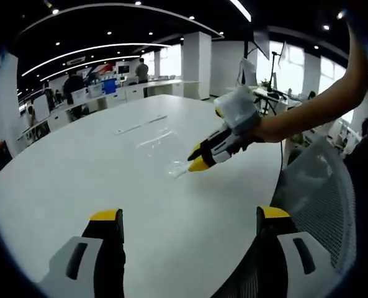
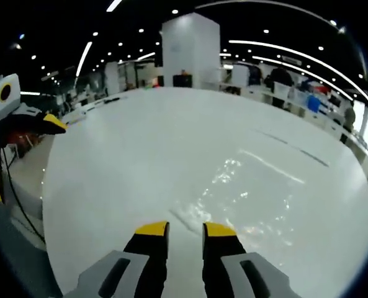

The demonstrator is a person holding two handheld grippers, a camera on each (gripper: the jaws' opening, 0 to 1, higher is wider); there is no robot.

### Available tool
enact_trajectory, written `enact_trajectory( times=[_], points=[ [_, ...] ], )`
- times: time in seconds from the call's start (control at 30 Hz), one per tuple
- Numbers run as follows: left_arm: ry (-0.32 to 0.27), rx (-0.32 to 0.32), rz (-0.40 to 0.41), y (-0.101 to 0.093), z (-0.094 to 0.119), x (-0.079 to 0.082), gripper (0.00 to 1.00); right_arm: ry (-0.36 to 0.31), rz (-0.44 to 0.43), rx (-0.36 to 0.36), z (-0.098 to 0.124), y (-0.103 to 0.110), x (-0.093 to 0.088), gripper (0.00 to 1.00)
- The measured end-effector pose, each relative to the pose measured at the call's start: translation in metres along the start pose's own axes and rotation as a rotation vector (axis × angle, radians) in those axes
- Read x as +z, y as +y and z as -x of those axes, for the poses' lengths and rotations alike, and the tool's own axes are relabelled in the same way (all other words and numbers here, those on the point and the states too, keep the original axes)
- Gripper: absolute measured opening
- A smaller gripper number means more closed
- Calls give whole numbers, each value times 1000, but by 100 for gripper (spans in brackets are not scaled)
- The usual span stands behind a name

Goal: Open the resealable bag by pulling the two sides of the seal apart until the entire bag opening is separated and visibly accessible.

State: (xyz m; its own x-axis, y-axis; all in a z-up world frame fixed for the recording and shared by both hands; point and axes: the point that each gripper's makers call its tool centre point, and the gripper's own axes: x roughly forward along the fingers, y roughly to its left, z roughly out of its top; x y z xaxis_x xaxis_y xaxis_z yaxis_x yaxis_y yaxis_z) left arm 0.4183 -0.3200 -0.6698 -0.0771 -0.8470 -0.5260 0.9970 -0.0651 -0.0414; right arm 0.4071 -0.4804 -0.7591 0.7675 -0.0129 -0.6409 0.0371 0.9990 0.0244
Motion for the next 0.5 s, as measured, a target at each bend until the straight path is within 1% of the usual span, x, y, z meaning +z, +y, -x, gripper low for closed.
enact_trajectory(
  times=[0.23, 0.33, 0.5],
  points=[
    [3, 2, 6, 0, 1, 0, 86, 21, -29, -18, -8, -1, -4, 13],
    [5, 2, 6, 0, 0, -1, 85, 19, -25, -17, -11, 0, -3, 13],
    [8, 2, 8, 0, 1, -1, 85, 42, -14, -23, -16, -2, -6, 12]
  ],
)
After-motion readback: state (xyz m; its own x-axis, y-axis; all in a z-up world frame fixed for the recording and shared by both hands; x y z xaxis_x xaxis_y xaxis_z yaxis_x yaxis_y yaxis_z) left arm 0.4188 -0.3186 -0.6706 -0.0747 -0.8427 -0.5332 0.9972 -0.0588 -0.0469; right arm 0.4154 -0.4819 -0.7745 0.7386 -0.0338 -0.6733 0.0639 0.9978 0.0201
